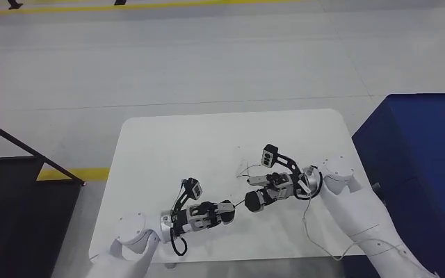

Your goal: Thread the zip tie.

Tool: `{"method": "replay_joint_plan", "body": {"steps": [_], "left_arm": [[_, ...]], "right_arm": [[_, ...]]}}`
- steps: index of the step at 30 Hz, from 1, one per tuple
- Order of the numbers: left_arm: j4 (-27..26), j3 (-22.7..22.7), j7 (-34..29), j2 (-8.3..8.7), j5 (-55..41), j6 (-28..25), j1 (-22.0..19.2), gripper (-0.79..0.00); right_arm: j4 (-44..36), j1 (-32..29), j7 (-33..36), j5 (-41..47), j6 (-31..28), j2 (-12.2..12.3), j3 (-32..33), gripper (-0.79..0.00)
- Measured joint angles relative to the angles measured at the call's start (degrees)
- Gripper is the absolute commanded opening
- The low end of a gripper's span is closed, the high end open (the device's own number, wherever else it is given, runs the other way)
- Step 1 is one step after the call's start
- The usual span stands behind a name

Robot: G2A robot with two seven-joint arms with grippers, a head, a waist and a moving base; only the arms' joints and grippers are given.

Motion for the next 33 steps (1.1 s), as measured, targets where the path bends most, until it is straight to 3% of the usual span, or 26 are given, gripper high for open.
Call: {"method": "replay_joint_plan", "body": {"steps": [15,33], "left_arm": [[-0.12,1.32,0.85,0.61,-0.7,0.65,-0.69,-0.785],[-0.98,1.67,0.82,1.56,-1.02,1.07,-0.34,-0.785]], "right_arm": [[-1.5,-0.82,-2.35,-2.85,-1.13,0.13,-1.49,-0.548],[-6.72,-4.29,-3.92,-4.55,-0.12,1.25,0.16,-0.751]]}}
